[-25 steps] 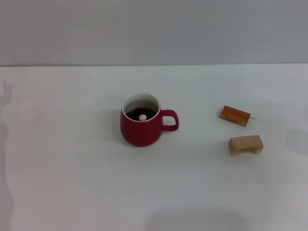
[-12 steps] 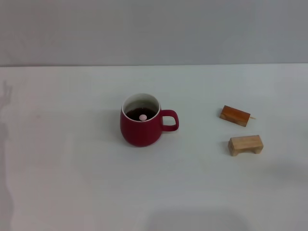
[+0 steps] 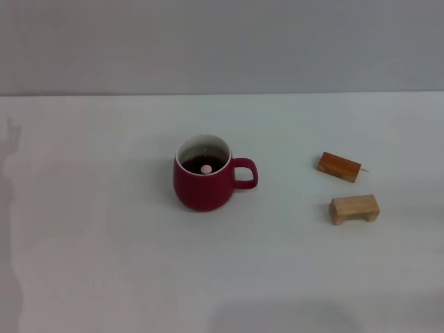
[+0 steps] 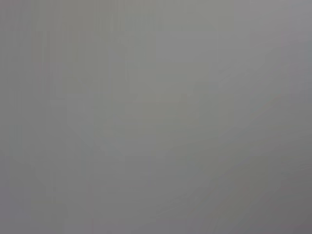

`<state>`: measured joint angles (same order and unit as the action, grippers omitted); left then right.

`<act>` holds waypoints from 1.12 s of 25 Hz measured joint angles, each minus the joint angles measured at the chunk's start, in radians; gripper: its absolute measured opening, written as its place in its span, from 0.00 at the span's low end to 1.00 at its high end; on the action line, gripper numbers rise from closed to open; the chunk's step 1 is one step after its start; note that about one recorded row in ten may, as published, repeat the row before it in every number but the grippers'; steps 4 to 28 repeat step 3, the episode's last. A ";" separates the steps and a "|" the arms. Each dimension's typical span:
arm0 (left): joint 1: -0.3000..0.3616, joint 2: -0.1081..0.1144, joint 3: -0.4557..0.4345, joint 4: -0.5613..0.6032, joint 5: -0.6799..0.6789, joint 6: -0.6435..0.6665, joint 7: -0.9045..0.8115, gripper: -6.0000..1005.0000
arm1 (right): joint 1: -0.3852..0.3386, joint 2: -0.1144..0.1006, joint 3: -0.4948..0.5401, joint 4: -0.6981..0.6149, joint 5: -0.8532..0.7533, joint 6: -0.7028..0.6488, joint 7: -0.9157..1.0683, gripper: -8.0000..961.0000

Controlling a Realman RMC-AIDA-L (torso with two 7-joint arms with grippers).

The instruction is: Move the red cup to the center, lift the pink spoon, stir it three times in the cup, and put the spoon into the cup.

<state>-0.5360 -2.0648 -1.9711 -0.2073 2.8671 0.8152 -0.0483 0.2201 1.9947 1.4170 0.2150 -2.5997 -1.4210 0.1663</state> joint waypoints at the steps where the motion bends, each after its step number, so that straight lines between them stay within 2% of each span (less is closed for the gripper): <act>1: 0.001 -0.001 0.000 0.000 0.000 0.000 -0.001 0.84 | 0.009 -0.009 -0.016 -0.031 -0.006 -0.007 0.026 0.39; 28: 0.002 -0.001 0.000 0.001 0.000 -0.001 -0.002 0.84 | 0.012 -0.012 -0.025 -0.040 -0.011 -0.008 0.029 0.39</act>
